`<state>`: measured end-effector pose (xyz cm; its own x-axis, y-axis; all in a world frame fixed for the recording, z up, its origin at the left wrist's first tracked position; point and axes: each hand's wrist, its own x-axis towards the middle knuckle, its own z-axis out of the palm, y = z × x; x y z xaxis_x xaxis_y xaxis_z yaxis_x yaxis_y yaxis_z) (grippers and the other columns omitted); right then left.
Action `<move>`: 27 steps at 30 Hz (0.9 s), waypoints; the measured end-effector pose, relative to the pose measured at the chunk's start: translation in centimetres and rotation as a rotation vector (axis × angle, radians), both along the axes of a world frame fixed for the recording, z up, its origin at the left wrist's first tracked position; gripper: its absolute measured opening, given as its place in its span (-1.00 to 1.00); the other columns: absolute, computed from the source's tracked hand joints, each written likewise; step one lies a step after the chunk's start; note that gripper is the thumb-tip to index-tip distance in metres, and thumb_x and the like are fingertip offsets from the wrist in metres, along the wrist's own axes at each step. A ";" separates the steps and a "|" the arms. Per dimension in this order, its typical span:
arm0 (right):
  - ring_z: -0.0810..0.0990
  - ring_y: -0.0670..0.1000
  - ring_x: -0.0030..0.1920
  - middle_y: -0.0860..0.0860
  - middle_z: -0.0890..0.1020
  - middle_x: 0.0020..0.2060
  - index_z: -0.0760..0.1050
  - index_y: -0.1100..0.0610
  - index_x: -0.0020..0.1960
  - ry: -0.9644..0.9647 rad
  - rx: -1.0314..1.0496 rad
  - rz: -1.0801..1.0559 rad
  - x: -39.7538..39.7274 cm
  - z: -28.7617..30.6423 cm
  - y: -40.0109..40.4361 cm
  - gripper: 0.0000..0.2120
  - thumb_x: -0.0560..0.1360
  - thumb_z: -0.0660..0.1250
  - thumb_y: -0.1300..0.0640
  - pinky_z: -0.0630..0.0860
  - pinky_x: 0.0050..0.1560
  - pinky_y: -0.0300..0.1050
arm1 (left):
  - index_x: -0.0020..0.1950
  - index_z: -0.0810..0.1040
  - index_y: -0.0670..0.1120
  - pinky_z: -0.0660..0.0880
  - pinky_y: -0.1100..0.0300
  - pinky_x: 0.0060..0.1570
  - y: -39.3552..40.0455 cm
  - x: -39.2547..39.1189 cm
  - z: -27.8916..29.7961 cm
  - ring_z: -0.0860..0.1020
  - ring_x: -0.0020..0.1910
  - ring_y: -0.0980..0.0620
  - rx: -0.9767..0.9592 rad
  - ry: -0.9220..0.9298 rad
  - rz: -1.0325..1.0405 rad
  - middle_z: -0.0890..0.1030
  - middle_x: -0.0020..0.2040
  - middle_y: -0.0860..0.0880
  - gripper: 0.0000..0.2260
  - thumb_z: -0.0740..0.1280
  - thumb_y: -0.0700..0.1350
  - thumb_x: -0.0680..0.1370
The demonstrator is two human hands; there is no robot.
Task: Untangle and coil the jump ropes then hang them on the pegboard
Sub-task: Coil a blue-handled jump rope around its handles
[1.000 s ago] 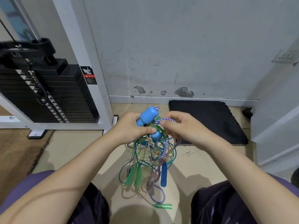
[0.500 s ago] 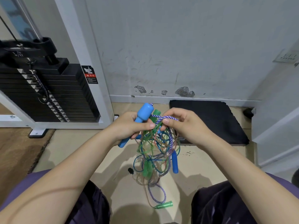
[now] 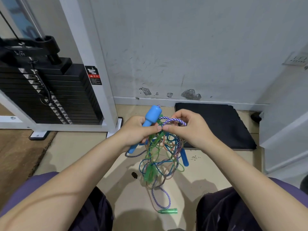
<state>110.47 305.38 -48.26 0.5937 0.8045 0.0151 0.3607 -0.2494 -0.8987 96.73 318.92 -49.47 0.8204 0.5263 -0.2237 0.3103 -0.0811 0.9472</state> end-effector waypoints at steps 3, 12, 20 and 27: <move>0.46 -0.13 -0.32 -0.11 0.56 -0.32 0.50 0.06 -0.14 -0.078 -0.074 0.008 -0.3 -0.5 0.2 -0.60 0.22 0.64 -0.07 0.43 -0.23 -0.15 | -0.13 0.54 -0.15 0.22 0.19 -0.41 0.2 -0.1 -0.1 0.27 -0.61 0.13 -0.085 -0.037 -0.009 0.36 -0.61 0.06 -0.89 0.41 -0.14 0.54; 0.51 -0.08 -0.29 -0.03 0.61 -0.25 0.52 0.03 -0.13 0.061 -0.151 0.036 -0.3 -1.0 0.2 -0.72 0.30 0.60 0.06 0.47 -0.16 -0.12 | -0.19 0.50 -0.12 0.24 0.19 -0.40 0.3 -0.2 -0.4 0.24 -0.59 0.10 -0.157 -0.067 -0.033 0.33 -0.61 0.01 -0.86 0.38 -0.18 0.56; 0.41 -0.11 -0.41 -0.03 0.56 -0.40 0.63 -0.01 -0.16 0.109 -0.086 -0.025 -0.3 -1.0 -0.1 -0.82 0.43 0.44 0.28 0.34 -0.36 -0.25 | -0.10 0.43 -0.18 0.24 0.17 -0.42 -0.1 -0.1 0.5 0.25 -0.62 0.13 -0.222 -0.121 -0.047 0.44 -0.58 0.00 -0.90 0.30 -0.21 0.60; 0.50 -0.11 -0.33 0.05 0.64 -0.27 0.63 0.05 -0.08 0.104 -0.105 0.037 0.3 -0.7 -0.3 -0.85 0.42 0.48 0.26 0.42 -0.21 -0.25 | -0.25 0.42 -0.14 0.28 0.20 -0.42 0.3 -0.1 0.3 0.26 -0.59 0.10 -0.066 0.000 -0.028 0.38 -0.62 0.06 -0.76 0.41 -0.14 0.54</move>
<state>110.81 305.05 -48.96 0.5578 0.8197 -0.1302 0.2779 -0.3323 -0.9013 96.59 319.19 -49.13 0.8345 0.4874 -0.2572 0.3090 -0.0274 0.9507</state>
